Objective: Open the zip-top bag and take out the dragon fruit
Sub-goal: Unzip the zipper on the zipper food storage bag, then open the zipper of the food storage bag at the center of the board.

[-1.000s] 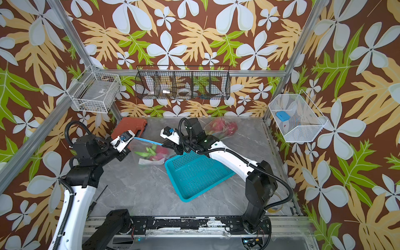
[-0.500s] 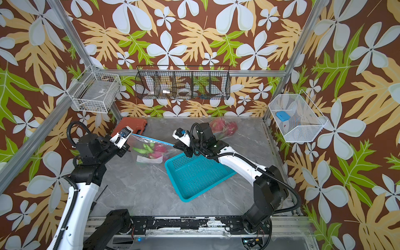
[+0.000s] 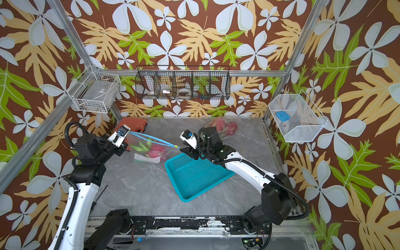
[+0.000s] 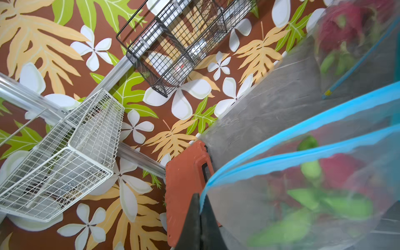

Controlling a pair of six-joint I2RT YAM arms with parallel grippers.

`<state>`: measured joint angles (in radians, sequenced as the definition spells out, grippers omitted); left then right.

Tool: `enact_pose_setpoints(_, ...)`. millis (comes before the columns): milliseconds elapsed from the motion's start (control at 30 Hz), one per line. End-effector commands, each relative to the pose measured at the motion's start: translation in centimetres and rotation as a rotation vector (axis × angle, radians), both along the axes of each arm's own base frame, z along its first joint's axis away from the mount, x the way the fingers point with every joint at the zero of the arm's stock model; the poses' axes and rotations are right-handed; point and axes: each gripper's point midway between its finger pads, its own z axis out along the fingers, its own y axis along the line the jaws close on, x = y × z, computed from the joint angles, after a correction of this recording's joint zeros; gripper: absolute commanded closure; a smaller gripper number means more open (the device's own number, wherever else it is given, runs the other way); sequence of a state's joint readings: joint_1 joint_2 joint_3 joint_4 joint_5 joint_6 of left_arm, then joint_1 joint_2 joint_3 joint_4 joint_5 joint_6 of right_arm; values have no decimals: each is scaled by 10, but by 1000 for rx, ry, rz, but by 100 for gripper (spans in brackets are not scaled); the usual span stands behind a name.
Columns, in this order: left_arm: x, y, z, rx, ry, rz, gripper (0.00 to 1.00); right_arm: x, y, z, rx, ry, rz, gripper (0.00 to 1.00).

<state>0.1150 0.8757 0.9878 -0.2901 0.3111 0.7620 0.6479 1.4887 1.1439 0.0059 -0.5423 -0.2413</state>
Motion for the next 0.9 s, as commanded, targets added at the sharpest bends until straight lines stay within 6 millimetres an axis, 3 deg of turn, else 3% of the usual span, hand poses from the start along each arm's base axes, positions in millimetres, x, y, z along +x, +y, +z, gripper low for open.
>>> enact_pose_setpoints(0,-11,-20,2,-28,6,-114,100,-3,15,18,-30,-113,-13,47)
enact_pose_setpoints(100,-16,-28,-7,-36,44,-160,100,-6,37,41,-13,-140,17,44)
enact_pose_setpoints(200,-19,-30,-16,-25,68,-177,100,-8,53,52,10,-134,55,43)
enact_pose_setpoints(433,-21,-33,-23,-22,86,-196,100,-13,81,43,-27,-99,112,44)
enact_pose_setpoints(600,-22,-34,-23,-27,87,-203,100,-10,84,33,-38,-79,99,46)
enact_pose_setpoints(700,-23,-35,-23,-28,89,-207,100,-3,84,34,-31,-83,62,57)
enact_pose_setpoints(867,-27,-37,-24,-34,99,-218,100,23,78,41,-60,-179,-143,62)
